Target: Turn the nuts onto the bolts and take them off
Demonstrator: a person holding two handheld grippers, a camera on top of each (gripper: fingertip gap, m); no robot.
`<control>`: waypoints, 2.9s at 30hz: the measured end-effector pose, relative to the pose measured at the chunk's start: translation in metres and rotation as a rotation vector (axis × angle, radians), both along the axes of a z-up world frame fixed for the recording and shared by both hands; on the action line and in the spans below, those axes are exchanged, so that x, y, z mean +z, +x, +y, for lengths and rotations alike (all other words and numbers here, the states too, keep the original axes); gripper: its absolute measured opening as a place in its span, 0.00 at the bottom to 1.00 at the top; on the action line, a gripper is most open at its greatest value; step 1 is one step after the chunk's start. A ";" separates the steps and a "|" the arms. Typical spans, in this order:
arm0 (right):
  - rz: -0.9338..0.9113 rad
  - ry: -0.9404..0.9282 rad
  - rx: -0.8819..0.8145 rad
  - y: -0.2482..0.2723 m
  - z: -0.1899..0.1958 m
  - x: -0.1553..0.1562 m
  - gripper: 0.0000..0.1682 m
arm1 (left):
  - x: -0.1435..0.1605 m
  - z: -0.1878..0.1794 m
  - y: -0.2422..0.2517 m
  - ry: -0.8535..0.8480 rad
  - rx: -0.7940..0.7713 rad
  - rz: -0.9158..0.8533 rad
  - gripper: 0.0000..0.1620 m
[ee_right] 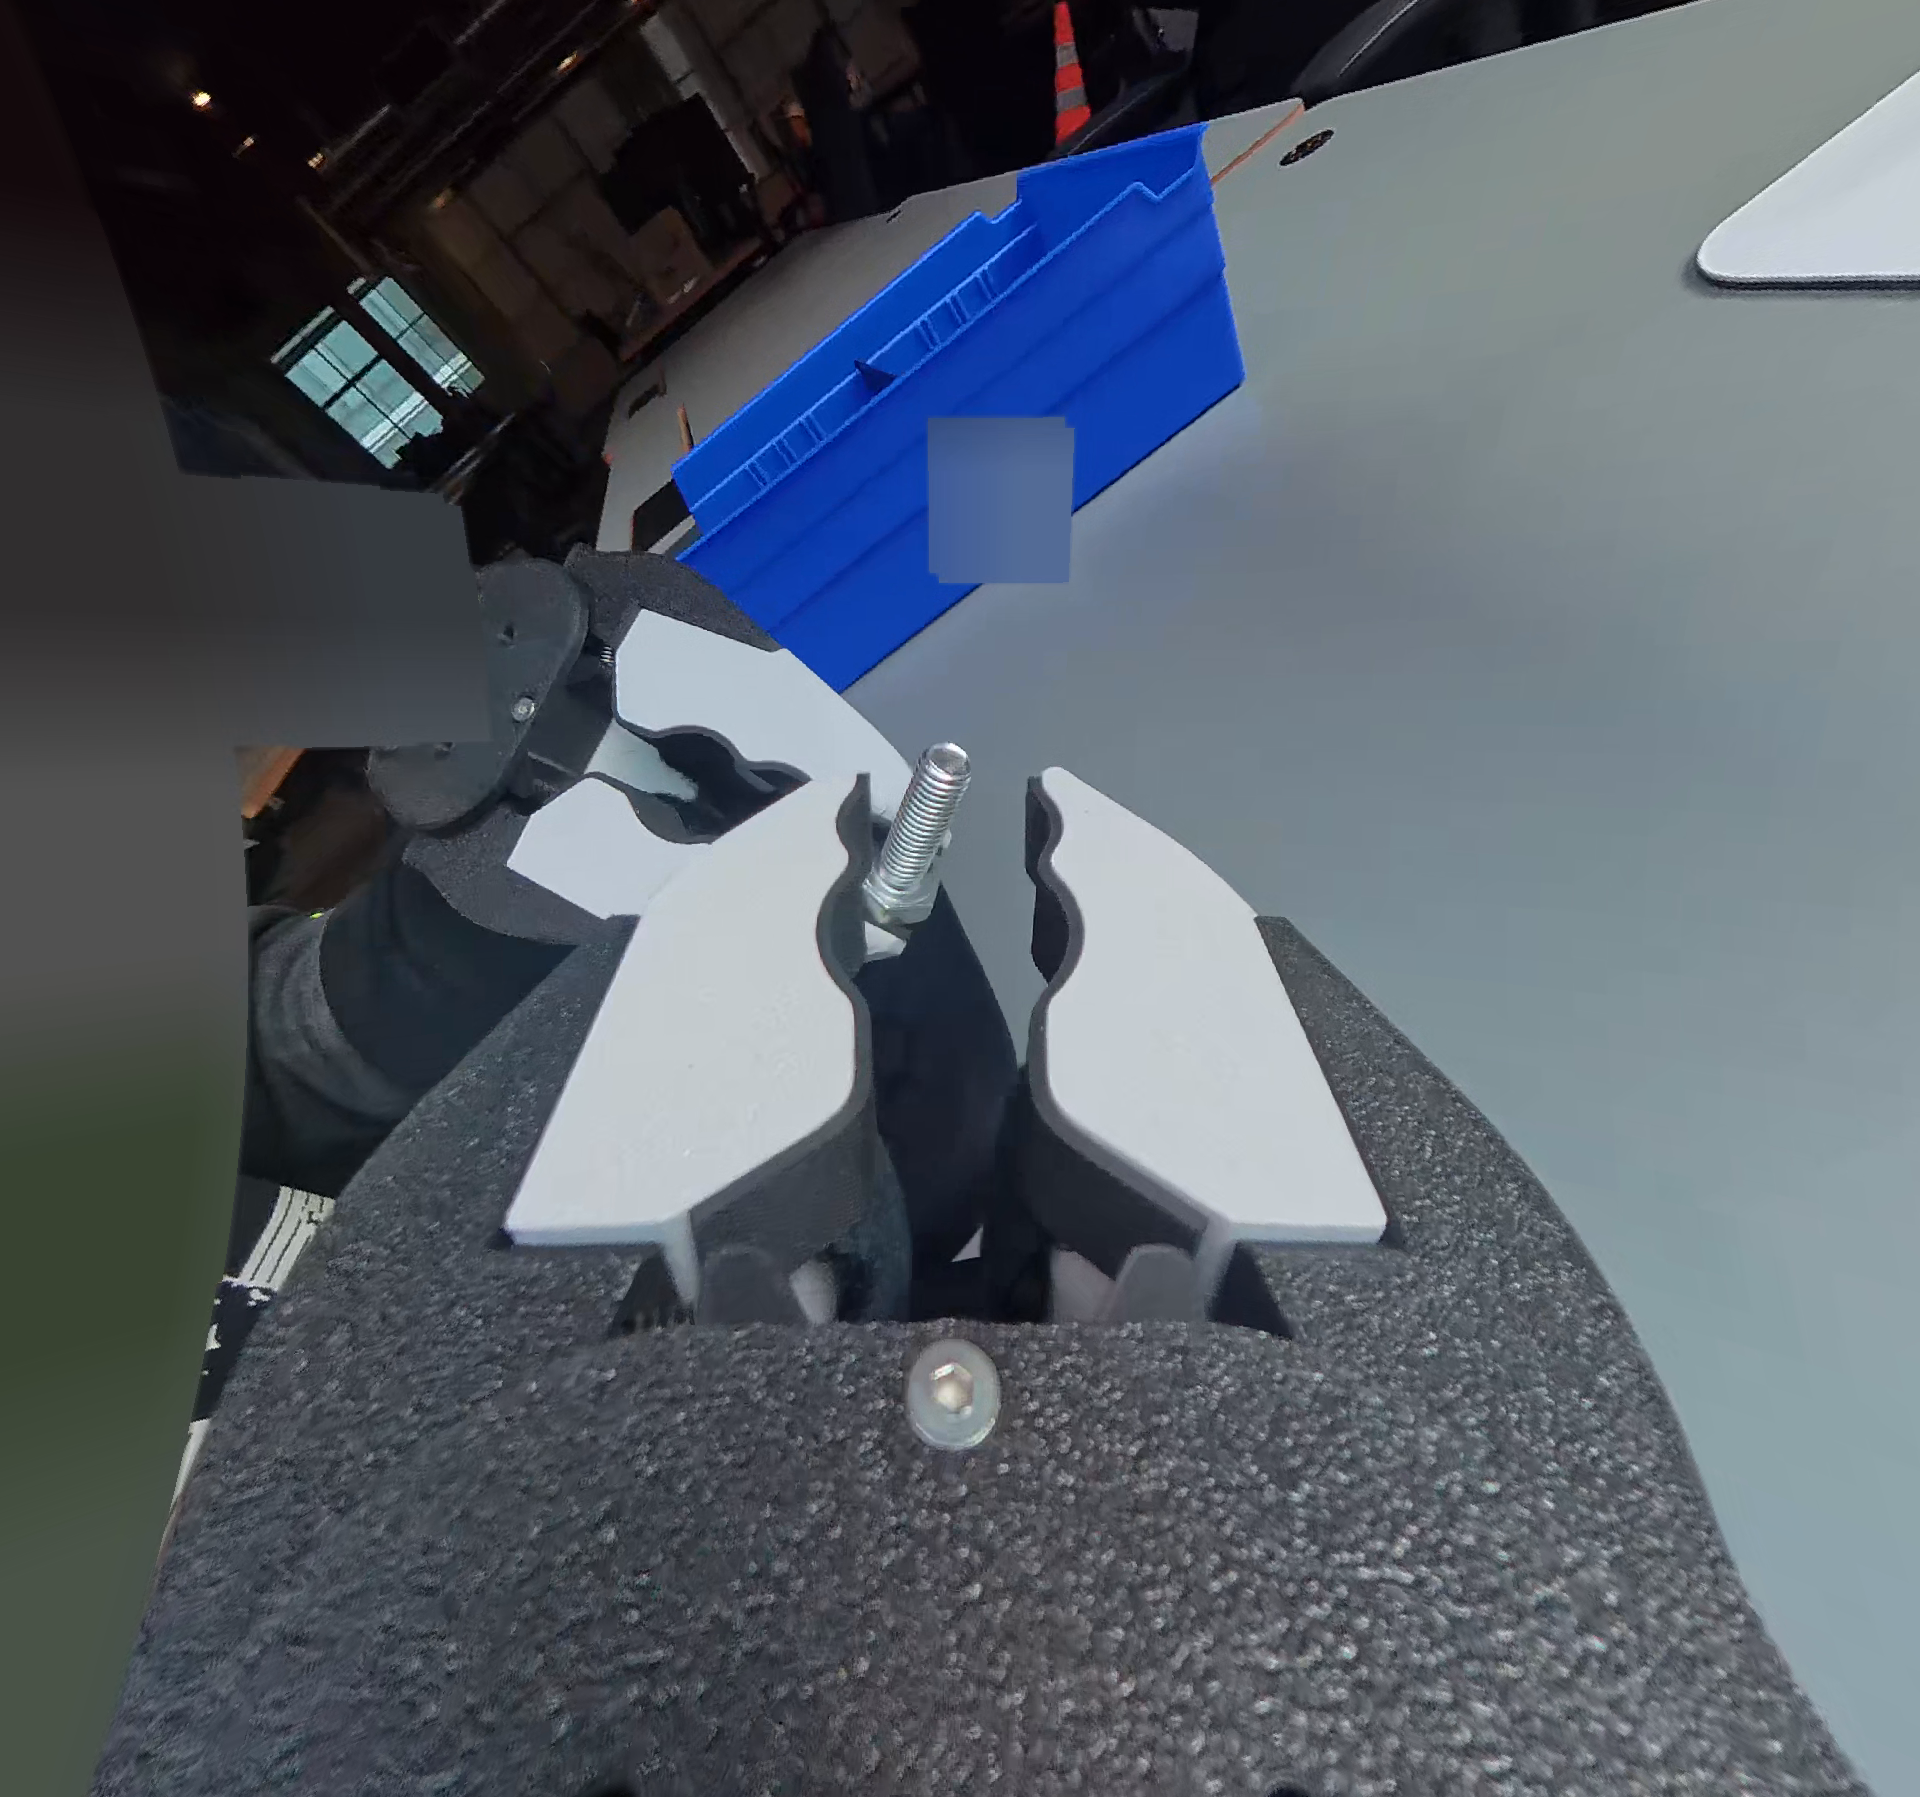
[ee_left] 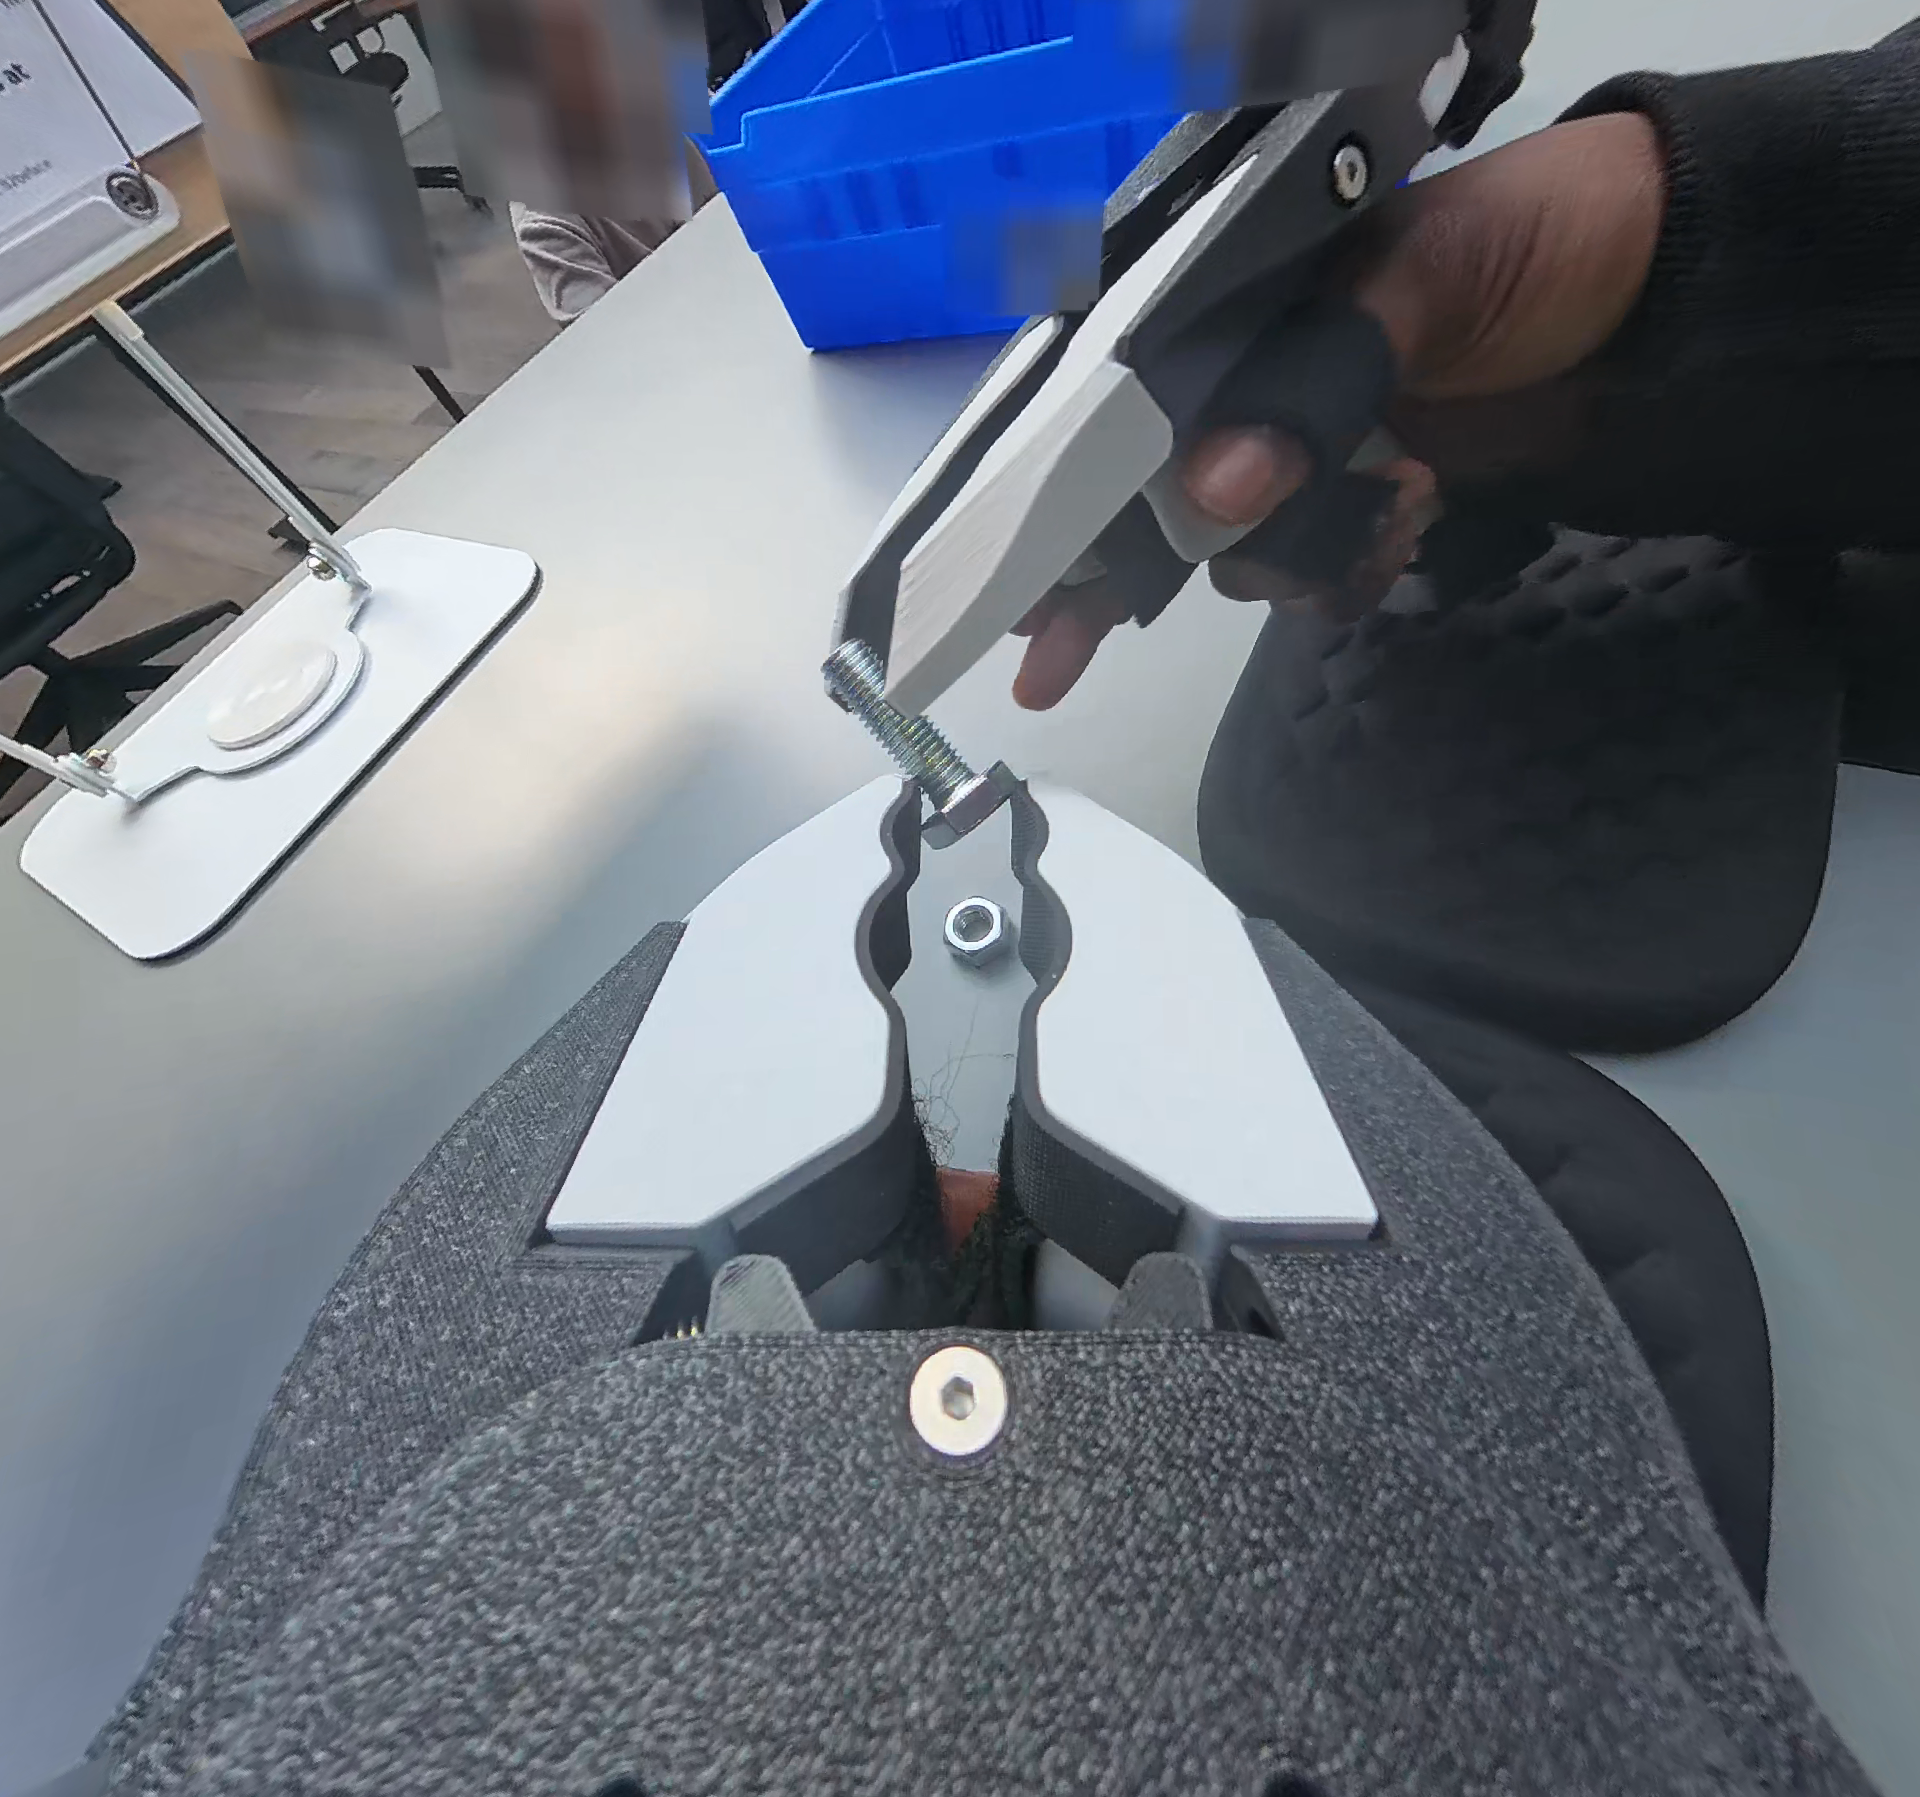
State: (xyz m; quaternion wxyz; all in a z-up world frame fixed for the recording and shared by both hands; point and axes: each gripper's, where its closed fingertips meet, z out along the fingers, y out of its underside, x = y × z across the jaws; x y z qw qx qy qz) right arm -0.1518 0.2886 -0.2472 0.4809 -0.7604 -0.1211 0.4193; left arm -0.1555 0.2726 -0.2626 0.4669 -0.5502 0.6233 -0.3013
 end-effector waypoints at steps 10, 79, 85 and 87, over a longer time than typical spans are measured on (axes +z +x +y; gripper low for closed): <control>-0.095 0.251 0.002 0.000 -0.012 0.030 0.05 | 0.015 -0.014 0.007 -0.213 -0.128 -0.154 0.20; -0.986 -0.069 0.554 0.003 -0.007 -0.076 0.24 | 0.028 -0.018 -0.024 -0.276 -0.306 -0.302 0.08; -1.059 -0.073 0.592 0.001 0.001 -0.091 0.20 | 0.027 -0.015 -0.026 -0.282 -0.304 -0.293 0.08; -1.061 -0.070 0.604 0.000 0.001 -0.094 0.16 | 0.026 -0.015 -0.026 -0.281 -0.305 -0.288 0.08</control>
